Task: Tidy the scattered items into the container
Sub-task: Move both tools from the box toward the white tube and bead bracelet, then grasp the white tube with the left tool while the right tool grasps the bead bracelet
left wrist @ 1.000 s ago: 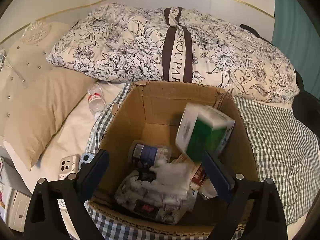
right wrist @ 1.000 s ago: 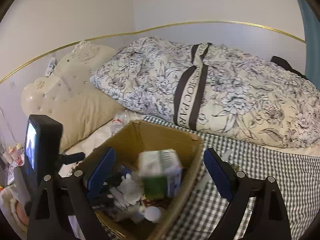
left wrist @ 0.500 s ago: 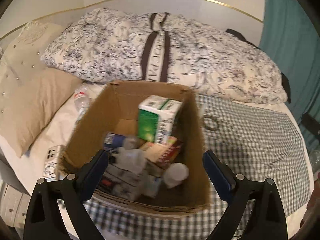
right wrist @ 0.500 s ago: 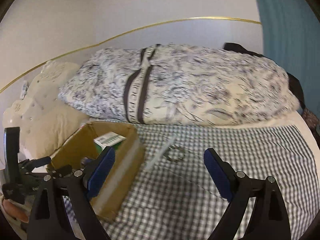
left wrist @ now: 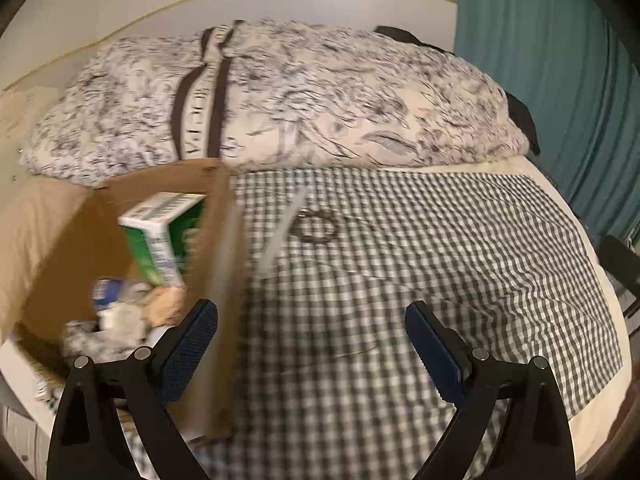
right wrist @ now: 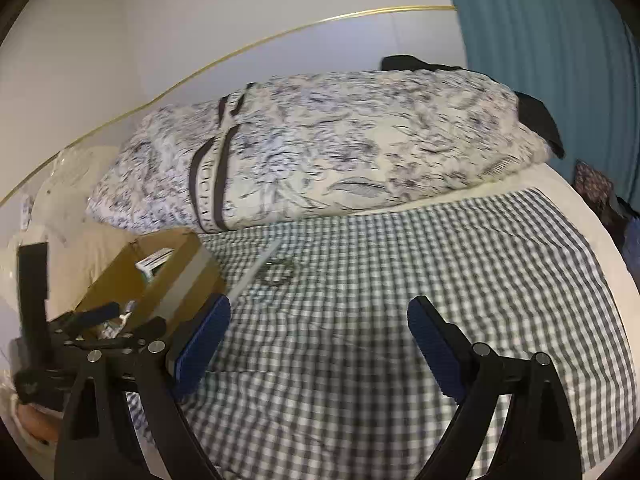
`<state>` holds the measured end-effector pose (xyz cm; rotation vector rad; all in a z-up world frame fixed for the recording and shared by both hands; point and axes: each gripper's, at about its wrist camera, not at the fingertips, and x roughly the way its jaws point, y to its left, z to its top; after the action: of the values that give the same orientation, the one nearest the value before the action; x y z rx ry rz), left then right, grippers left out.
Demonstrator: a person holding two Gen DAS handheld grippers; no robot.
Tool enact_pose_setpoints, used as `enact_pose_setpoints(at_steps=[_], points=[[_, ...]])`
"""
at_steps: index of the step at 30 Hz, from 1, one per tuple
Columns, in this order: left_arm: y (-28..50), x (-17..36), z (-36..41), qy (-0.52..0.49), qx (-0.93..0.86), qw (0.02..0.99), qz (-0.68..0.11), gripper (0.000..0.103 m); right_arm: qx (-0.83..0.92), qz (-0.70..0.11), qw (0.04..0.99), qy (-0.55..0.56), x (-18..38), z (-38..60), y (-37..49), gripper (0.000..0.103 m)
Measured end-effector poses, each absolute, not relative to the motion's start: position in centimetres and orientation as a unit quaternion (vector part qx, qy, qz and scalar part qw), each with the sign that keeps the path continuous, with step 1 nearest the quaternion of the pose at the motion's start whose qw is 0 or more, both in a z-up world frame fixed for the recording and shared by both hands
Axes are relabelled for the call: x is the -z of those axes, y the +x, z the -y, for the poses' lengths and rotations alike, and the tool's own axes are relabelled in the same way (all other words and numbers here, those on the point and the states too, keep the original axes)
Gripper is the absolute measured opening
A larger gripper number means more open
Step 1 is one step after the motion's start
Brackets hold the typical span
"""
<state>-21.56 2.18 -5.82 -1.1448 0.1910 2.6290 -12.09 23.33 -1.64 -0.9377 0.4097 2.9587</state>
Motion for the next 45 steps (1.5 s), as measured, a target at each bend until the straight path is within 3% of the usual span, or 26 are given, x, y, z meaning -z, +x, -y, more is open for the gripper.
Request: enact_pose_setpoints(at_steps=[7, 17, 21, 28, 34, 35, 37, 38, 39, 45], points=[[-27.1, 10.3, -5.9, -0.399, -0.902, 0.129, -0.1, 0.097, -0.936, -0.173, 0.02, -0.306, 3.8, -28.2, -11.9, 0.091], [-33.0, 15.5, -6.0, -0.395, -0.898, 0.093, -0.17, 0.096, -0.923, -0.151, -0.026, -0.352, 8.4, -26.6, -18.6, 0.091], [-35.4, 16.7, -4.6, -0.383, -0.898, 0.057, -0.21, 0.084, -0.917, -0.135, -0.049, -0.371, 10.4, -24.6, -21.7, 0.091], [-37.7, 19.2, -2.9, -0.422, -0.88, 0.1, -0.194, 0.084, -0.911, -0.114, -0.076, -0.389, 12.8, -21.8, -25.5, 0.091], [-39.2, 21.1, -2.1, -0.448, -0.877, 0.115, -0.133, 0.084, -0.907, -0.098, -0.087, -0.4, 14.3, -19.9, -28.7, 0.091], [-39.4, 21.1, -1.9, -0.449, -0.877, 0.115, -0.124, 0.081, -0.908, -0.092, -0.09, -0.399, 14.4, -19.6, -29.3, 0.091], [-39.9, 21.2, -1.3, -0.455, -0.878, 0.109, -0.101, 0.062, -0.91, -0.076, -0.095, -0.396, 14.7, -18.8, -30.7, 0.091], [-40.1, 21.3, -0.7, -0.46, -0.878, 0.107, -0.08, 0.032, -0.911, -0.071, -0.095, -0.395, 14.8, -18.5, -31.4, 0.091], [-40.5, 21.3, -0.1, -0.464, -0.878, 0.104, -0.06, 0.017, -0.911, -0.065, -0.098, -0.395, 15.0, -18.2, -32.3, 0.091], [-40.0, 20.4, -0.1, -0.462, -0.883, 0.068, -0.049, 0.011, -0.906, -0.044, -0.103, -0.407, 16.4, -15.8, -36.8, 0.091]])
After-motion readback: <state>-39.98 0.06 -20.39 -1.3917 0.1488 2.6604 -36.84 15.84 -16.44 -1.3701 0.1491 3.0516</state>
